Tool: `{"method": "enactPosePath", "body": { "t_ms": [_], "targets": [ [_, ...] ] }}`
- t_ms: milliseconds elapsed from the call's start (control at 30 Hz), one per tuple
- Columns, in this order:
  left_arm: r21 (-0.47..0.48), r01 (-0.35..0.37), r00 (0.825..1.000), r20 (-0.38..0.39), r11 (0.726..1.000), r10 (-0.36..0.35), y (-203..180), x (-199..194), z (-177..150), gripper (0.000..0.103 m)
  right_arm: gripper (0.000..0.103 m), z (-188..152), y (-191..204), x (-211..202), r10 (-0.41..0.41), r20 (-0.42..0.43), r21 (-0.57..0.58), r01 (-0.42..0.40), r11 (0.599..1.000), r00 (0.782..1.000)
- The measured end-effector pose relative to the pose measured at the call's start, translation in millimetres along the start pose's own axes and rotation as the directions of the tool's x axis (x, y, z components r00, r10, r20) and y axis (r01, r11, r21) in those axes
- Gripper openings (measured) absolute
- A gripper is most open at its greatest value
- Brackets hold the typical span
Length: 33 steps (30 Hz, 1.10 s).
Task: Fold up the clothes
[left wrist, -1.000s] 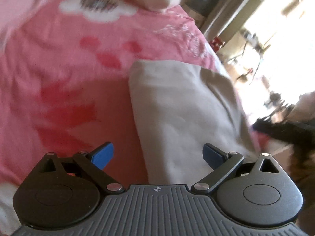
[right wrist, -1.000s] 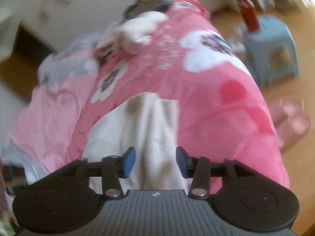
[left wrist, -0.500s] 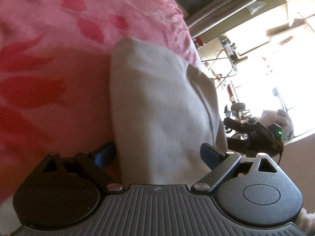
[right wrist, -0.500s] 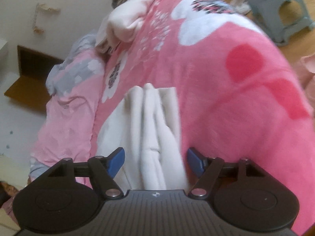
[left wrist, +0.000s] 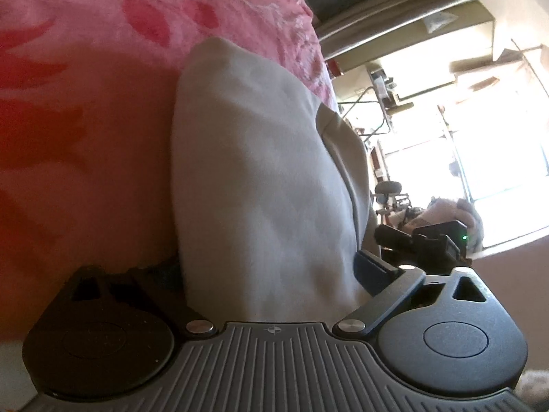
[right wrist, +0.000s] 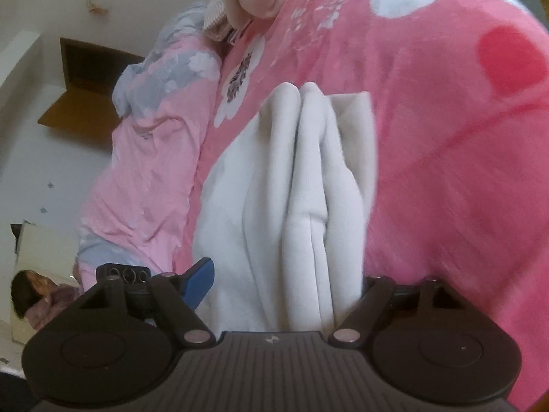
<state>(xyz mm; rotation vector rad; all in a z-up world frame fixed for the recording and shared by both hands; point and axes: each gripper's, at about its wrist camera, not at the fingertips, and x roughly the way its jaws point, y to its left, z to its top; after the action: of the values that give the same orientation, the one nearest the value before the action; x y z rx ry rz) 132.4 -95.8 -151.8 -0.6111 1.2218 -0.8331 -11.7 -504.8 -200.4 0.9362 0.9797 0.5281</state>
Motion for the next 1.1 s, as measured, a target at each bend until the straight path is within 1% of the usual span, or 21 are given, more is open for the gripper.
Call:
{"method": "enactPosePath", "body": {
  "t_ms": [67,133,167,200,267,300,400,467,567,733,867,933,1033,1100],
  "targets": [
    [0.012,-0.023,1.000,0.001,1.000,0.023,-6,2,2,0.101,0.072,4,3,11,0.001,-0.006,-0.015,-0.001,1.000,1.000],
    [0.021,-0.044,0.999,0.004,0.999,0.044,-11,1,2,0.093,0.068,3,11,12,-0.020,-0.015,-0.047,0.020,0.999,1.000],
    [0.019,-0.052,0.999,0.009,0.998,0.052,-11,-3,1,0.085,0.062,3,17,12,-0.035,-0.020,-0.066,0.033,0.997,0.999],
    [0.013,-0.054,0.998,0.013,0.998,0.054,-11,-6,1,0.079,0.053,2,22,11,-0.051,-0.019,-0.080,0.050,0.996,0.999],
    [-0.003,-0.051,0.999,0.015,0.999,0.051,-12,-13,3,0.072,0.046,1,32,10,-0.080,-0.013,-0.110,0.078,0.991,0.997],
    [0.004,-0.045,0.999,0.016,0.999,0.045,-16,-16,5,0.070,0.044,1,38,9,-0.092,-0.008,-0.126,0.090,0.988,0.996],
    [0.062,-0.027,0.999,0.020,0.998,0.026,-36,-24,13,0.070,0.043,1,56,8,-0.122,0.006,-0.176,0.121,0.977,0.993],
    [0.109,-0.034,0.999,0.021,0.993,0.032,-50,-30,24,0.070,0.041,6,65,7,-0.111,0.012,-0.182,0.112,0.977,0.994],
    [0.124,-0.044,0.999,0.034,0.991,0.040,-61,-38,50,0.070,0.041,21,80,7,-0.090,0.039,-0.191,0.096,0.977,0.995],
    [0.161,-0.066,0.994,0.102,0.985,0.050,-72,-49,111,0.070,0.041,72,112,22,-0.063,0.090,-0.230,0.083,0.970,0.994],
    [0.184,-0.089,0.982,0.182,0.979,0.055,-82,-64,169,0.070,0.041,127,152,40,-0.040,0.135,-0.302,0.079,0.950,0.990],
    [0.206,-0.113,0.971,0.232,0.972,0.064,-97,-80,197,0.070,0.041,159,181,46,-0.014,0.156,-0.338,0.066,0.939,0.988],
    [0.261,-0.160,0.947,0.312,0.952,0.074,-136,-114,240,0.070,0.041,203,233,47,0.035,0.194,-0.392,0.045,0.919,0.980],
    [0.279,-0.176,0.931,0.360,0.944,0.068,-165,-141,259,0.070,0.041,227,273,39,0.075,0.213,-0.424,0.023,0.905,0.974]
  ]
}}
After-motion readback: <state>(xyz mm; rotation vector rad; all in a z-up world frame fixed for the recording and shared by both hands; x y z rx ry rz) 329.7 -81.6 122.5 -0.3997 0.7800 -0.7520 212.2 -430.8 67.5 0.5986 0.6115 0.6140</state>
